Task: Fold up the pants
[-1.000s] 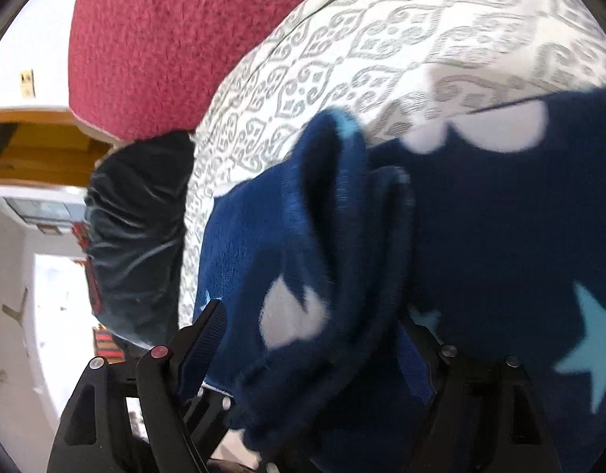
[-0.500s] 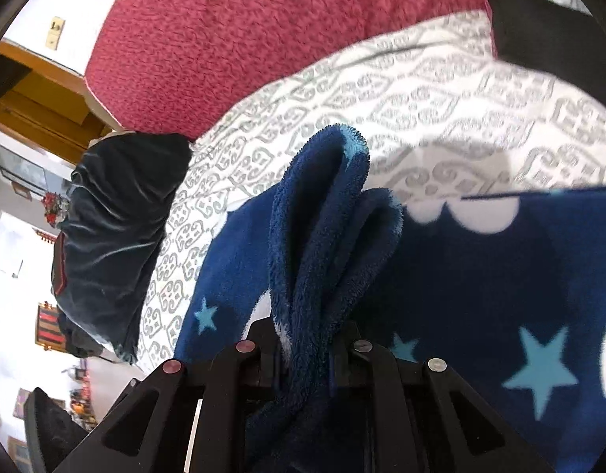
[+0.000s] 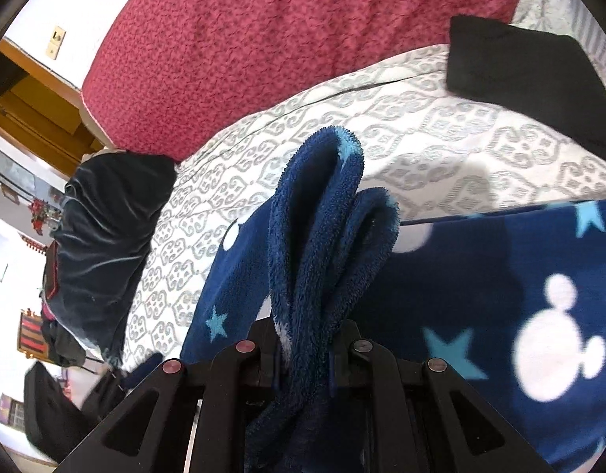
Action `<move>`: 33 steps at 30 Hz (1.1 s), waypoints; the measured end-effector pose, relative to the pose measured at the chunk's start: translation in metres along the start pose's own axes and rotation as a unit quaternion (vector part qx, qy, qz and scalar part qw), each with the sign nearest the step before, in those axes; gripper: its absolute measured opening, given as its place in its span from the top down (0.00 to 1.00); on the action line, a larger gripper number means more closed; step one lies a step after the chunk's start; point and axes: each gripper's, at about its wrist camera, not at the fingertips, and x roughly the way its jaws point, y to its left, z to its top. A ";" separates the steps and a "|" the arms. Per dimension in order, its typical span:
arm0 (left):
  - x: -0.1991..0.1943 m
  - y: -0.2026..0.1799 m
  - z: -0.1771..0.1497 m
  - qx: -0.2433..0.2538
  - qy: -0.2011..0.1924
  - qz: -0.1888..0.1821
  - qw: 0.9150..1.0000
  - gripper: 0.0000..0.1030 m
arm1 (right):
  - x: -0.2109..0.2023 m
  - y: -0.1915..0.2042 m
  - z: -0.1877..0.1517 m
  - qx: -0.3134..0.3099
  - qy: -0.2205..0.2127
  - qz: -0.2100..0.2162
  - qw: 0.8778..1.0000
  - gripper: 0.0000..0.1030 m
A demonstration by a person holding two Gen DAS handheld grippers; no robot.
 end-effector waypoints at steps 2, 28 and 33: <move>0.006 0.017 0.004 -0.031 0.006 0.010 0.999 0.33 | -0.005 -0.012 -0.001 0.003 -0.001 -0.011 1.000 0.85; 0.009 0.028 -0.030 -0.011 0.059 -0.031 0.998 0.33 | 0.005 -0.062 -0.012 0.071 0.031 0.015 0.997 0.83; 0.023 0.012 -0.042 0.035 0.083 0.001 0.996 0.33 | -0.014 -0.029 0.005 0.035 0.002 0.027 0.999 0.83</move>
